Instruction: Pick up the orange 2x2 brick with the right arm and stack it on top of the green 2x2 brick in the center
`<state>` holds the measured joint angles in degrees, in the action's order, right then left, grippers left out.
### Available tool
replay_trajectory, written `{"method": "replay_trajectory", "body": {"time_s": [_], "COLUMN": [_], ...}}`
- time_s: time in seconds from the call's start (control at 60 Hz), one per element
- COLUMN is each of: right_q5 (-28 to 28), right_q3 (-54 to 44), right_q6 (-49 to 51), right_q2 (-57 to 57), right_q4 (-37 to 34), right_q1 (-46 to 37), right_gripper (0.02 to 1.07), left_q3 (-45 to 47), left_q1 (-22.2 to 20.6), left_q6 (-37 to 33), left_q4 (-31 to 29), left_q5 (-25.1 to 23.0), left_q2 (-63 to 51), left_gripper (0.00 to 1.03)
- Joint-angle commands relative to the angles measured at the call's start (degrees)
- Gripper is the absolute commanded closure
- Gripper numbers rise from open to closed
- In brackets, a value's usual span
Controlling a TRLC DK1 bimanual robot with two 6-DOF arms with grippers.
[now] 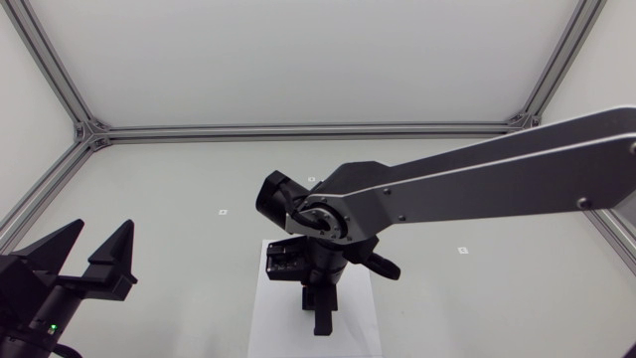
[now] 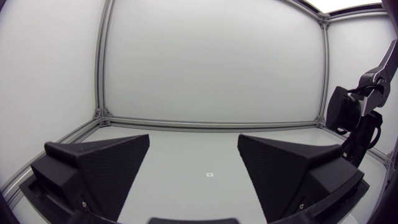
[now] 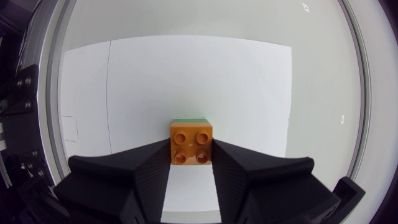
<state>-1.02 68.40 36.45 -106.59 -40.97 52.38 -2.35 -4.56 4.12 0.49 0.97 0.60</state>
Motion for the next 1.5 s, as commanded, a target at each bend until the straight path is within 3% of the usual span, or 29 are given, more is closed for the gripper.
{"method": "replay_trajectory", "body": {"time_s": [0.0, 0.1, 0.233, 0.35, 0.9, 1.283, 1.383, 1.483], "right_q5": [0.5, 0.6, 0.8, 0.9, 0.8, 0.8, 2.1, 3.7], "right_q3": [-0.5, -0.7, -0.5, -0.4, 1.4, 3.3, 0.6, -4.9], "right_q6": [-0.1, -0.2, -0.7, -0.9, -1.1, -3.0, -5.9, -7.9], "right_q2": [-2.0, -2.0, -2.1, -1.9, 3.2, 14.3, 18.5, 26.5], "right_q4": [0.1, 0.1, 0.1, 0.0, -1.8, -10.3, -7.5, -0.2], "right_q1": [-0.3, -0.3, -0.3, -0.4, -0.5, -1.4, -4.8, -10.7], "right_gripper": [0.69, 0.68, 0.24, 0.11, 0.07, 0.07, 0.07, 0.07], "left_q3": [2.3, 2.3, 2.3, 2.3, 2.3, 2.3, 2.3, 2.3], "left_q1": [0.3, 0.3, 0.3, 0.3, 0.3, 0.3, 0.3, 0.3], "left_q6": [1.2, 1.2, 1.2, 1.2, 1.2, 1.2, 1.2, 1.2], "left_q4": [-0.6, -0.6, -0.6, -0.6, -0.6, -0.6, -0.6, -0.6], "left_q5": [0.2, 0.2, 0.2, 0.2, 0.2, 0.2, 0.2, 0.2], "left_q2": [0.1, 0.1, 0.1, 0.1, 0.1, 0.1, 0.1, 0.1], "left_gripper": [0.04, 0.04, 0.04, 0.04, 0.04, 0.04, 0.04, 0.04]}}
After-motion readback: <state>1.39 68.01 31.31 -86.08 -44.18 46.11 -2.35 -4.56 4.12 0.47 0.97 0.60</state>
